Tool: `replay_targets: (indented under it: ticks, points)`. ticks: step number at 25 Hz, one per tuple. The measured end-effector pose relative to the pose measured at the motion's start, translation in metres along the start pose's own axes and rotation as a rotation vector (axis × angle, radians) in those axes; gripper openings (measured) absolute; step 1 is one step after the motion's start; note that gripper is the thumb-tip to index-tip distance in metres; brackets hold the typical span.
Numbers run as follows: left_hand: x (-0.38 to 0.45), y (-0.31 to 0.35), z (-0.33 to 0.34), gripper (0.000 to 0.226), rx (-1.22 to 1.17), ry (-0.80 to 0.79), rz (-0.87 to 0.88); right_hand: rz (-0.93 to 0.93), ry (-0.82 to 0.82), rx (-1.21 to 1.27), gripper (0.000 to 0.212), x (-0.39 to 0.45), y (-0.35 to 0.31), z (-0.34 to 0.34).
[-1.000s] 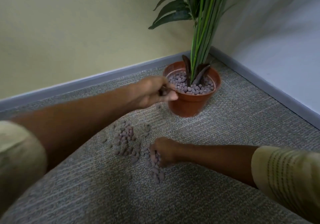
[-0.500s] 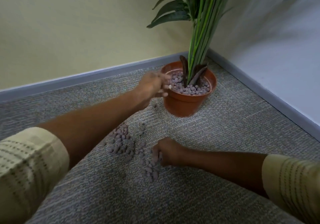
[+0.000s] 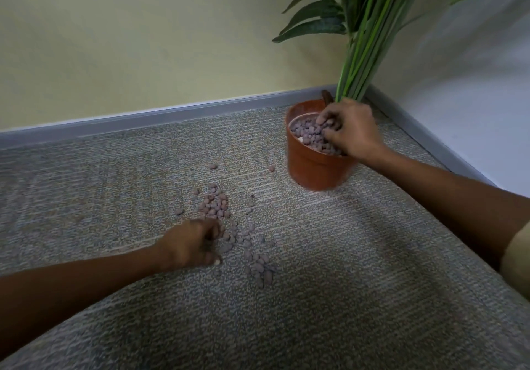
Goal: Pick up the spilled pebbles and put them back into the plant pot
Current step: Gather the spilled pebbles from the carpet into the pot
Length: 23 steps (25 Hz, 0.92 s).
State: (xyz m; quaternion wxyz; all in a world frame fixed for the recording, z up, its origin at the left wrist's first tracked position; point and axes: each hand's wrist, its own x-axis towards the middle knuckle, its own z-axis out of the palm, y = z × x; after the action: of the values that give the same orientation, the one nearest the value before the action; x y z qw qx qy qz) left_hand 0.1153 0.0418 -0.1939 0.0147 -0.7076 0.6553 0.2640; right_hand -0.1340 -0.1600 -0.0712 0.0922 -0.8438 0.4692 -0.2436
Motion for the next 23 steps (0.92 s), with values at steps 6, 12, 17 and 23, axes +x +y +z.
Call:
replay_targets:
  ticks: [6, 12, 17, 23]
  points:
    - [0.009, 0.013, 0.018, 0.051, -0.043, 0.050, 0.085, 0.035, 0.000, -0.060, 0.021, -0.009, 0.014, 0.021]
    - [0.011, 0.017, 0.027, 0.088, -0.126, -0.028, 0.169, 0.007, -0.492, 0.275, 0.033, -0.119, -0.029, 0.071]
    - [0.006, 0.010, 0.026, 0.134, 0.082, -0.121, 0.232, -0.029, -0.774, 0.122, 0.064, -0.165, -0.035, 0.119]
    - [0.011, 0.014, 0.026, 0.049, -0.230, 0.085, 0.160, -0.058, -0.743, 0.238, 0.038, -0.156, -0.058, 0.132]
